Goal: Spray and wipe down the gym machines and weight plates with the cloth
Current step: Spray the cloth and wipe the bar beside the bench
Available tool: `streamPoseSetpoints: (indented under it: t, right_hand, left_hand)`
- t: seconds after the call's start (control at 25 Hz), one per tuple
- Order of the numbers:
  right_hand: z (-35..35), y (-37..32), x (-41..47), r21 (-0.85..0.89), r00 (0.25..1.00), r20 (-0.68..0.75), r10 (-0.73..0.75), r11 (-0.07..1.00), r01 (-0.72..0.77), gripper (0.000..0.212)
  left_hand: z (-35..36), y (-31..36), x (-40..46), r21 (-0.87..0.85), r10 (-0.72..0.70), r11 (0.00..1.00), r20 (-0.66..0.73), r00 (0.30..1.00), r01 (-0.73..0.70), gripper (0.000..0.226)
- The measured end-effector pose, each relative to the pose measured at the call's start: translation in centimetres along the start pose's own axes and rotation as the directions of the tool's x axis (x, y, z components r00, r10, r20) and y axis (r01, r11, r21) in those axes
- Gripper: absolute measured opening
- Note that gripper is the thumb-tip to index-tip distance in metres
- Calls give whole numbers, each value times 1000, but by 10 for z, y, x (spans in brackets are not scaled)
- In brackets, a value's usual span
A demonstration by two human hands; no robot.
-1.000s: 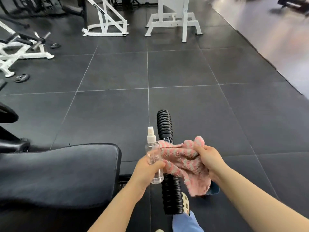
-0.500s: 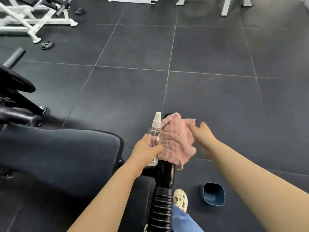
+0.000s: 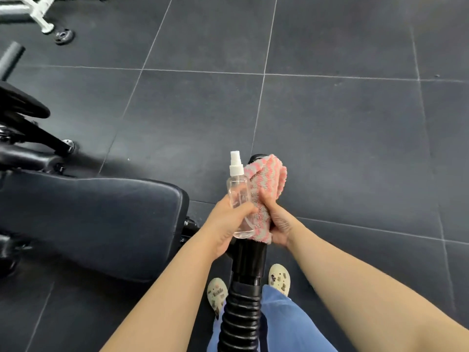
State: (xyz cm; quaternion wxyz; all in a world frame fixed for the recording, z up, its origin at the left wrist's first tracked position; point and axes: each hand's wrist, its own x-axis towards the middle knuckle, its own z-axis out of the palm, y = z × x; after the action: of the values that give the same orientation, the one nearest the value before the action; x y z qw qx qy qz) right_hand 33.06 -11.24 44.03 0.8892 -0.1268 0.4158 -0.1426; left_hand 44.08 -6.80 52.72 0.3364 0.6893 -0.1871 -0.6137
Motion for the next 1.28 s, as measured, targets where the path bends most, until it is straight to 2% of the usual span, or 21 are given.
streamPoseSetpoints:
  t: [0.08, 0.16, 0.28, 0.36, 0.44, 0.48, 0.52, 0.6, 0.68, 0.76, 0.84, 0.92, 1.0, 1.04, 1.08, 1.12, 1.16, 1.2, 1.24, 1.28]
  right_hand:
    - [3, 0, 4, -30, 999, -34, -24, 999, 23, 95]
    - [5, 2, 8, -89, 985, -130, -117, 990, 106, 83]
    - [20, 11, 9, -235, 888, -350, -299, 945, 226, 90]
    - [31, 17, 7, -440, 808, -442, -388, 880, 182, 80]
    - [40, 19, 2, -641, 746, -496, -444, 767, 30, 72]
    - [37, 19, 4, -660, 742, -496, -452, 751, 16, 76]
    - [31, 18, 7, -626, 760, -472, -447, 777, 68, 83]
    - [20, 16, 9, -489, 841, -348, -415, 845, 215, 93]
    - [6, 15, 12, -377, 904, -224, -365, 888, 265, 95]
    - [0, 9, 10, -219, 971, -108, -214, 958, 187, 90]
    - [-3, 3, 6, -155, 997, 4, -83, 984, 83, 79]
    - [-1, 1, 8, -182, 993, -51, -107, 978, 97, 78]
    - [12, 6, 3, -346, 944, -237, -231, 928, 140, 81]
    - [21, 11, -1, -488, 888, -329, -321, 863, 131, 75]
    - [30, 14, -3, -653, 828, -380, -412, 753, 75, 69]
    - [35, 18, -2, -782, 778, -387, -495, 623, 7, 64]
    - [38, 20, 1, -843, 755, -373, -539, 537, -33, 65]
    - [37, 18, 6, -853, 745, -369, -555, 520, -35, 70]
    - [35, 12, 11, -814, 746, -381, -546, 581, 10, 76]
    - [32, 3, 15, -718, 760, -397, -515, 690, 93, 77]
  left_hand:
    - [-4, -2, -1, -26, -19, 999, 12, 1000, 19, 46]
    - [-6, -2, -3, -52, -27, 998, 19, 999, 28, 45]
    - [-3, 0, -3, -74, -22, 997, 15, 1000, 23, 45]
    - [-5, 0, -3, -72, -22, 997, 18, 1000, 23, 46]
    - [-9, 0, -4, -40, -15, 999, 24, 1000, 16, 40]
    - [-11, 0, -4, -45, -17, 999, 23, 1000, 18, 37]
    - [-13, 0, -3, -65, -25, 998, 21, 999, 27, 36]
    - [-16, 1, 0, -102, -28, 994, 27, 999, 31, 37]
    - [-15, 3, 3, -116, -26, 993, 52, 998, 32, 42]
    - [-14, 5, 4, -104, -20, 994, 71, 997, 27, 42]
    - [-12, 8, 4, -71, -16, 997, 67, 998, 21, 38]
    - [-9, 8, 6, -62, -15, 998, 44, 999, 18, 36]
    - [-5, 9, 6, -74, 2, 997, 47, 999, 2, 40]
    - [-3, 9, 6, -59, 8, 998, 48, 999, -6, 44]
    - [-4, 9, 5, -34, 7, 999, 38, 999, -5, 49]
    - [-6, 8, 5, -22, 3, 1000, 23, 1000, -3, 53]
    - [-9, 8, 5, -29, 2, 1000, 17, 1000, -2, 54]
    - [-11, 9, 4, -56, 10, 998, 25, 1000, -9, 53]
    - [-13, 10, 4, -95, 15, 995, 33, 999, -12, 51]
    - [-13, 11, 5, -133, 18, 991, 41, 999, -12, 50]
